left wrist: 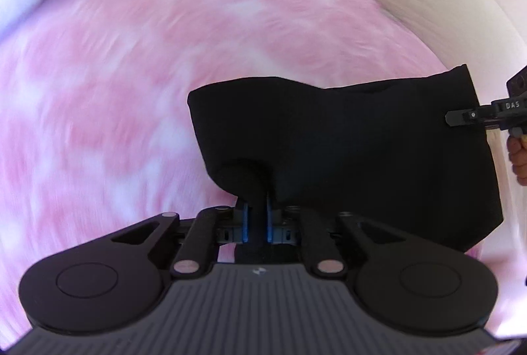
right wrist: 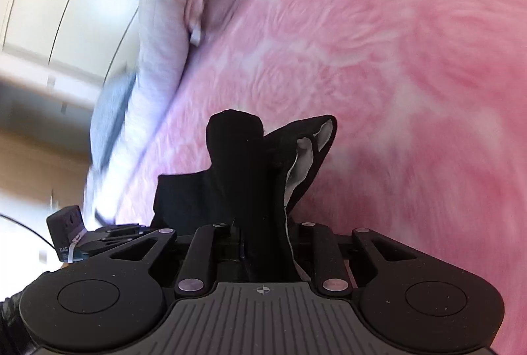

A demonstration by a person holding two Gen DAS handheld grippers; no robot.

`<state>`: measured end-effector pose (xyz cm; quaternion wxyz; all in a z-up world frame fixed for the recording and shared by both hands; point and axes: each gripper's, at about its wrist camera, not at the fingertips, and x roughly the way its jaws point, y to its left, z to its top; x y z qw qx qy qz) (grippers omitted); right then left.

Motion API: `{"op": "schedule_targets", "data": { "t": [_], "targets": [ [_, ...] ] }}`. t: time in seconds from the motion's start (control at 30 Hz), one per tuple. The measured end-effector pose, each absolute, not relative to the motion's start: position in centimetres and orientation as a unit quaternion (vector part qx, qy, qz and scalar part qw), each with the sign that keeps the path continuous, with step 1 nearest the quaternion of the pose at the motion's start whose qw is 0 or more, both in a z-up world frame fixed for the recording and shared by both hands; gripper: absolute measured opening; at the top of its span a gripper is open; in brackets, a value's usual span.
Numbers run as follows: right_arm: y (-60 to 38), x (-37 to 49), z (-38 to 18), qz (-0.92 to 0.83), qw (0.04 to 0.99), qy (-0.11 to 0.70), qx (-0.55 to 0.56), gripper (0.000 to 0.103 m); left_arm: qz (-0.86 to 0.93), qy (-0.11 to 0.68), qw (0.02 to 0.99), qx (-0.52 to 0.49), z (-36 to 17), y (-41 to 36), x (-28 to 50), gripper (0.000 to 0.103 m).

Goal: Fold clothes

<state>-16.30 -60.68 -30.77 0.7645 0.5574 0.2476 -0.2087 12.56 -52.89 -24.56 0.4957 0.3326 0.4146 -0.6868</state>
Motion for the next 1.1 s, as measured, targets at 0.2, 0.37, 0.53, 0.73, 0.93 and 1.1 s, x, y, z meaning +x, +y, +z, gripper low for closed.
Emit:
{"op": "schedule_targets", "data": {
  "t": [0.2, 0.37, 0.53, 0.73, 0.93, 1.1],
  "targets": [
    [-47.9, -24.2, -27.8, -0.346, 0.673, 0.095, 0.647, 0.019, -0.774, 0.265, 0.387, 0.426, -19.7, -60.3, 7.6, 0.007],
    [-39.3, -28.3, -28.4, -0.421, 0.559, -0.013, 0.715, 0.019, -0.808, 0.205, 0.317, 0.452, -21.0, -64.6, -3.2, 0.012],
    [-38.2, -31.8, -29.2, -0.458, 0.541, 0.098, 0.698, 0.045, -0.816, 0.238, 0.315, 0.422, -23.4, -63.5, -7.2, 0.028],
    [-42.8, -35.8, -25.0, -0.477, 0.644, 0.233, 0.551, 0.069, -0.745, 0.392, 0.409, 0.352, -25.4, -58.0, -1.1, 0.032],
    [-50.4, -33.0, -23.7, -0.417, 0.716, 0.286, 0.482, 0.069, -0.65, 0.502, 0.5, 0.275, -26.4, -48.9, 6.4, 0.033],
    [-54.4, -28.1, -22.2, -0.365, 0.766, 0.309, 0.429, 0.069, -0.599, 0.544, 0.546, 0.216, -25.4, -41.6, 7.8, 0.039]
  ]
}}
